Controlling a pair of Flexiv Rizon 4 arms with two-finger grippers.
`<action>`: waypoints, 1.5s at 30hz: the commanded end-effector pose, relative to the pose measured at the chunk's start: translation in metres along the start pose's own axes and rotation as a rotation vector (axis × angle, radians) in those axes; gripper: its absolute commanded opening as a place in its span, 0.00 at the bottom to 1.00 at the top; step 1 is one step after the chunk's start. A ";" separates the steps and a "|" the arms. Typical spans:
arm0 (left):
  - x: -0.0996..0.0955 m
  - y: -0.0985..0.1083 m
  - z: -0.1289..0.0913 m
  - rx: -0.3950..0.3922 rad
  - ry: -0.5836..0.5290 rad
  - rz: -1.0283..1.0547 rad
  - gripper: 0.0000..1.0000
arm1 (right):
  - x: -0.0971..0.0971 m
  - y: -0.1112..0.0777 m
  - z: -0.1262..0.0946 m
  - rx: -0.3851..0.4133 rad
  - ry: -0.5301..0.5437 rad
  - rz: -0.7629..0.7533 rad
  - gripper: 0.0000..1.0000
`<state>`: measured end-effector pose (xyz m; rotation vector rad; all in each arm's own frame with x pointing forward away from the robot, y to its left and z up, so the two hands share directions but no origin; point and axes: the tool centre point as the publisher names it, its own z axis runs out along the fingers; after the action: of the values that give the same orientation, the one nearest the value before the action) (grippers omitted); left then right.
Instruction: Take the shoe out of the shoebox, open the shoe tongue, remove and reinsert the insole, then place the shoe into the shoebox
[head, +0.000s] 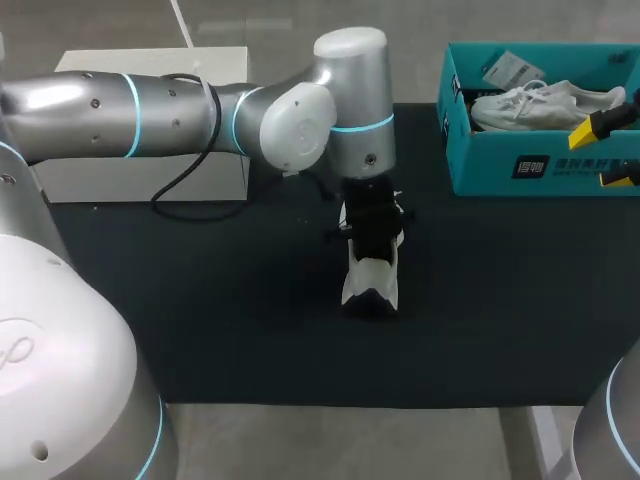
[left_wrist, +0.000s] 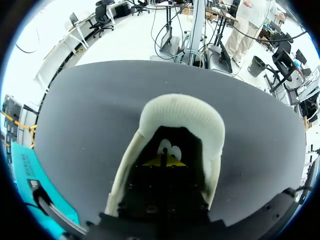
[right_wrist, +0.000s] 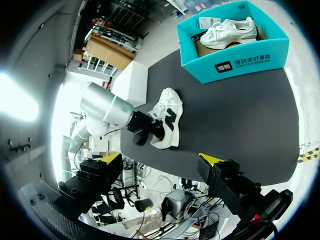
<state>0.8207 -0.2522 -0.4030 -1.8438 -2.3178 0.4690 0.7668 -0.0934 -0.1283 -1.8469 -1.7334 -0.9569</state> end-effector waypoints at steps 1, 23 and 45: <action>0.013 -0.014 -0.020 -0.084 -0.042 0.015 0.00 | 0.000 0.000 0.001 -0.001 -0.004 0.002 1.00; 0.015 0.008 0.010 -0.263 -0.005 0.006 0.00 | 0.000 0.000 0.001 -0.001 -0.004 0.002 1.00; 0.002 -0.015 -0.017 -0.140 -0.138 0.095 0.00 | 0.000 0.000 0.001 -0.001 -0.004 0.002 1.00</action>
<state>0.8086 -0.2527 -0.3757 -2.0566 -2.4618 0.3479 0.7668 -0.0934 -0.1283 -1.8469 -1.7335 -0.9568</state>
